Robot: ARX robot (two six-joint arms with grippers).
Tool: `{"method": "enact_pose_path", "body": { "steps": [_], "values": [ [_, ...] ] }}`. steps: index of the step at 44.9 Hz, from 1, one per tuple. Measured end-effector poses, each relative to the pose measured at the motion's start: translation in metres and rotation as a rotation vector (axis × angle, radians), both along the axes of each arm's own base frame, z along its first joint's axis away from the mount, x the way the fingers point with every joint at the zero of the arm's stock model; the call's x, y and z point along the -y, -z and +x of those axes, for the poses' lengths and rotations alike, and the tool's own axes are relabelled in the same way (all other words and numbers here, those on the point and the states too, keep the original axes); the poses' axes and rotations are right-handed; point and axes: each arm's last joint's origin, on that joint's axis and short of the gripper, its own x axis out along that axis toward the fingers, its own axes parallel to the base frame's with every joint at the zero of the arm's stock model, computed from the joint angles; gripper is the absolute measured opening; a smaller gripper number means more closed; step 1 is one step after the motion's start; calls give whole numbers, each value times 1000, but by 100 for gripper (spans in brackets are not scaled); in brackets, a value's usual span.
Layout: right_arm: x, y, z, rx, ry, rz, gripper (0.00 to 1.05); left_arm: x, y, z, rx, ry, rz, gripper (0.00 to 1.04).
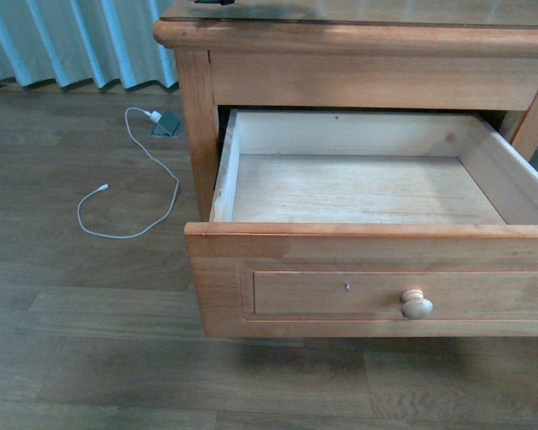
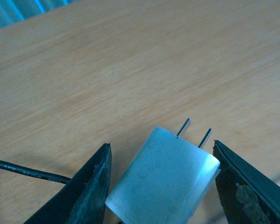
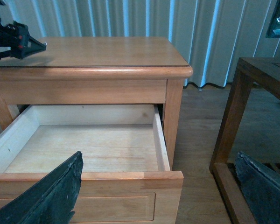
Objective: Put charger into drawer
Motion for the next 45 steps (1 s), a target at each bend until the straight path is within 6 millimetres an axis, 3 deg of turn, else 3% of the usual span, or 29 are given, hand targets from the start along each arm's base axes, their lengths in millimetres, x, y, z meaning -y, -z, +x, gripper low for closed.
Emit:
{"method": "enact_pose_path", "body": {
  "steps": [9,16,20,26,33,45],
  "values": [
    [0,0,0,0,0,0,96,6,-44,-62,94,143,-125,59],
    [0,0,0,0,0,0,96,15,-44,-100,88,235,-132,59],
    [0,0,0,0,0,0,96,21,-31,-112,57,260,-114,59],
    [0,0,0,0,0,0,96,27,9,-122,-28,261,-41,58],
    [0,0,0,0,0,0,96,33,41,-114,-84,232,3,58],
    [0,0,0,0,0,0,96,58,115,-88,-214,186,52,58]
  ]
}}
